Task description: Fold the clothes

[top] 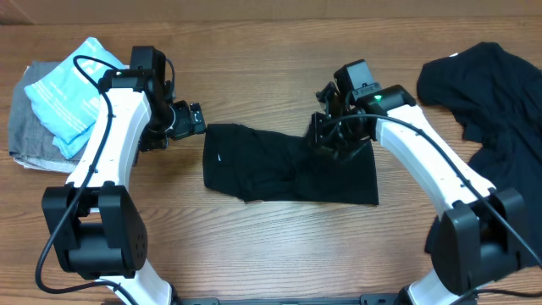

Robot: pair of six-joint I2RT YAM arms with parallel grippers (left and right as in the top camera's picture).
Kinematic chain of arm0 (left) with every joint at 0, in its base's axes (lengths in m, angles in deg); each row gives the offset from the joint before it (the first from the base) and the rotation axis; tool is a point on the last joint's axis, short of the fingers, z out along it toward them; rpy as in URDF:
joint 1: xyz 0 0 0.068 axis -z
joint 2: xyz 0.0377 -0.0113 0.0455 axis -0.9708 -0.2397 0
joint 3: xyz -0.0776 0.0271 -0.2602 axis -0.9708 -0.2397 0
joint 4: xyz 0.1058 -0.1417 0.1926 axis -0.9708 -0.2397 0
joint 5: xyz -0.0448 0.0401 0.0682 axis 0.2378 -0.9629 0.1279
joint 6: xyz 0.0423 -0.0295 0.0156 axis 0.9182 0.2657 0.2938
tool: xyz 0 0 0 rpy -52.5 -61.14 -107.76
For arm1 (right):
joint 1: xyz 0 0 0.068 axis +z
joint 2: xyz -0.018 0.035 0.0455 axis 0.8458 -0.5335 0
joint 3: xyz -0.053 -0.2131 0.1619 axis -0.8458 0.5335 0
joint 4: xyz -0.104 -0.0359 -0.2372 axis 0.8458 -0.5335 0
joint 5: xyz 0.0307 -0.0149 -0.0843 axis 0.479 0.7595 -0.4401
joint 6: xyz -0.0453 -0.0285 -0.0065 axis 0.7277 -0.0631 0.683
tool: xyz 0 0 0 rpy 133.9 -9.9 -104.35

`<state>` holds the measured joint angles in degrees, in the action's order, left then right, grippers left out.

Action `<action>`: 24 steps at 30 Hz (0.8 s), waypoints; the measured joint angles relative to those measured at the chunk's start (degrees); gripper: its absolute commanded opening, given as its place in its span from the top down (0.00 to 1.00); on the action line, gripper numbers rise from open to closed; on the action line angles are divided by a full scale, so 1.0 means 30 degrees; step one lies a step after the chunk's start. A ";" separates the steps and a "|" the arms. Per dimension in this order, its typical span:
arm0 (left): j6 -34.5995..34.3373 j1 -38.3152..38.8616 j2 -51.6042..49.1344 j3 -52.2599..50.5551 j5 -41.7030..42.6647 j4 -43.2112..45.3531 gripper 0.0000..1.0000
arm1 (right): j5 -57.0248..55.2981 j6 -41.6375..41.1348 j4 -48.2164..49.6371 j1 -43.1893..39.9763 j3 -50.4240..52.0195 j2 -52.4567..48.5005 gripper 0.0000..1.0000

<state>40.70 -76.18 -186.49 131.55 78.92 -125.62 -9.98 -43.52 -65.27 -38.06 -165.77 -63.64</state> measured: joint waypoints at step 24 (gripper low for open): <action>0.0000 0.0000 0.0000 0.0000 0.0000 0.0000 0.00 | -0.0743 -0.5413 0.9034 0.2841 0.8874 -0.0051 0.95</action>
<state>40.70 -76.18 -186.49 131.55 78.92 -125.62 -12.21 -59.76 -38.17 -29.53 -139.15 -63.79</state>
